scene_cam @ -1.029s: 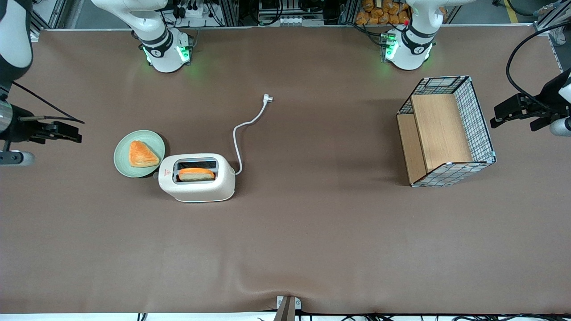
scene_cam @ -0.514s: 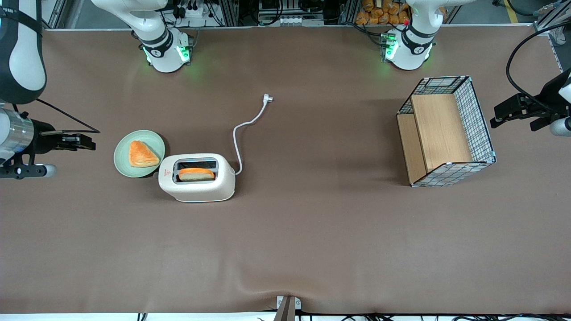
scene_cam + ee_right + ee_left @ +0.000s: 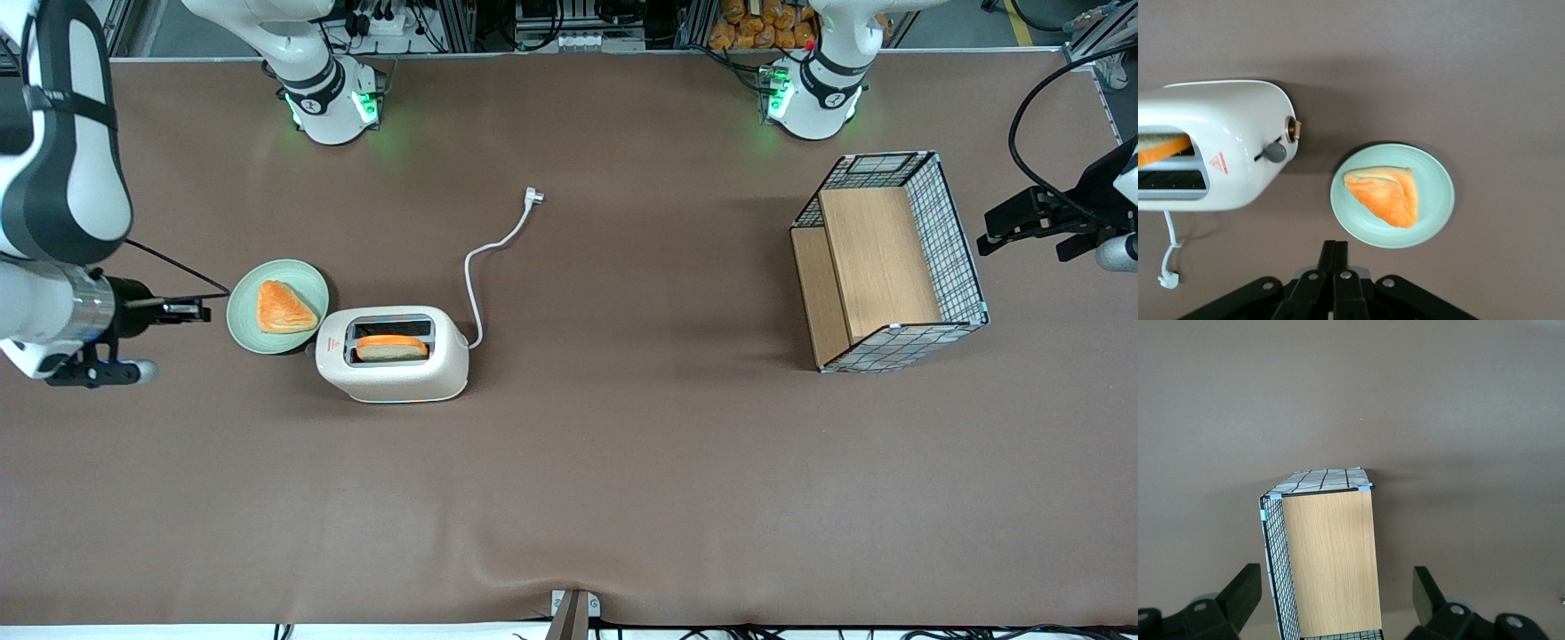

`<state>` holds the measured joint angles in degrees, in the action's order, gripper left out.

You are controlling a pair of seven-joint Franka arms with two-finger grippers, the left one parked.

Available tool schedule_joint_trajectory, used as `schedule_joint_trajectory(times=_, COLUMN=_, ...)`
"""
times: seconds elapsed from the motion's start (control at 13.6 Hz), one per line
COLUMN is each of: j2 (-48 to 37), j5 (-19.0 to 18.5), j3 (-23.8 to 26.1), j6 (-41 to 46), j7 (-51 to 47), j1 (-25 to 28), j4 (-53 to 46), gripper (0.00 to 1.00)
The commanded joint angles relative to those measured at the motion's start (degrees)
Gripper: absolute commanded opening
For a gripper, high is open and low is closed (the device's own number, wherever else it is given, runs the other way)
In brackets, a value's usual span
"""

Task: Press toaster button with right arm
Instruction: 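Move the right gripper toward the toaster's side lever beside the plate, then lower the right gripper onto the toaster's brown lever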

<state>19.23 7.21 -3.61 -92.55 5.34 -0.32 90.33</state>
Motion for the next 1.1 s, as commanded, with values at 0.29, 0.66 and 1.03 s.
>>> schedule_joint_trajectory(times=0.29, j2=2.4, j5=8.1, j3=0.1, j6=-9.4, j7=0.0, j1=0.9, j4=6.0, gripper=0.0)
schedule_joint_trajectory(times=0.66, j2=4.0, j5=10.7, j3=0.1, j6=-10.6, j7=0.0, j1=1.7, j4=6.1, gripper=0.0)
schedule_joint_trajectory(times=1.03, j2=5.8, j5=12.3, j3=0.1, j6=-13.4, j7=0.0, j1=2.3, j4=6.1, gripper=0.0)
